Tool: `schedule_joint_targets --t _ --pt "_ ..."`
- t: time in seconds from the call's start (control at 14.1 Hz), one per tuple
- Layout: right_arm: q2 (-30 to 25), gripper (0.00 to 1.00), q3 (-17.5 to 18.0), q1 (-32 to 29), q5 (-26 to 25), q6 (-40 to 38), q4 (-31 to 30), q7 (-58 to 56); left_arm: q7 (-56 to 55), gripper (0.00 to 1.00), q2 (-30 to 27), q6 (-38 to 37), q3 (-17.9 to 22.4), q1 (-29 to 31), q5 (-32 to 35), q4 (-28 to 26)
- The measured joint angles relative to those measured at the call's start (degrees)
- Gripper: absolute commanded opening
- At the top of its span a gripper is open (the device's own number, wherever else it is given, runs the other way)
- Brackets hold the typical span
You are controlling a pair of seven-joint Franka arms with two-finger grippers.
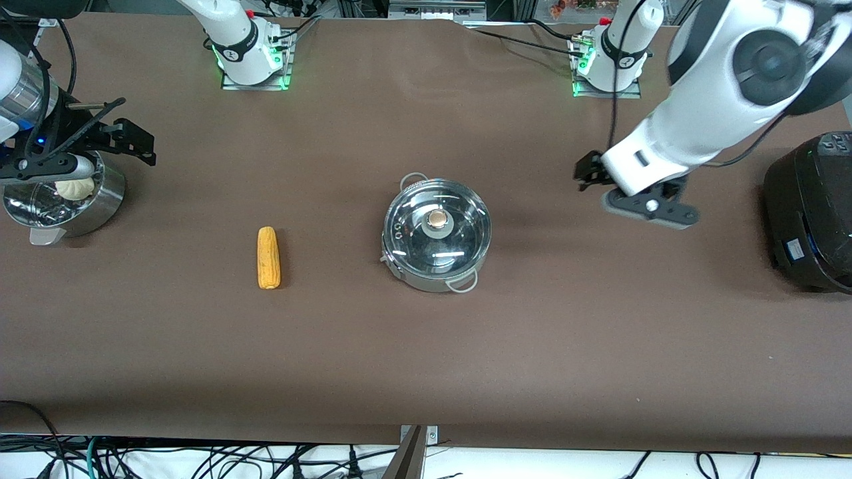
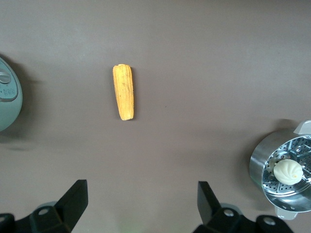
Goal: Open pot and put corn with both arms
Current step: 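Reach the left gripper to the lid knob while the right gripper reaches the corn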
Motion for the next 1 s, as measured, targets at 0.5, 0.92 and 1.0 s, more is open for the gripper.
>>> schedule_joint_targets --t 0.5,0.92,1.0 --pt "0.0 1.0 0.0 0.0 0.0 0.0 0.0 0.0 -23.0 1.0 14.0 12.8 -0.3 -12.9 0.0 5.5" --pt "0.0 1.0 0.0 0.0 0.0 0.1 0.0 0.0 -27.8 1.0 17.9 19.1 -0.2 -16.9 0.2 5.9" --pt "0.0 1.0 0.0 0.0 0.0 0.3 0.0 0.0 -28.3 1.0 18.5 19.5 -0.1 -18.3 0.8 6.0"
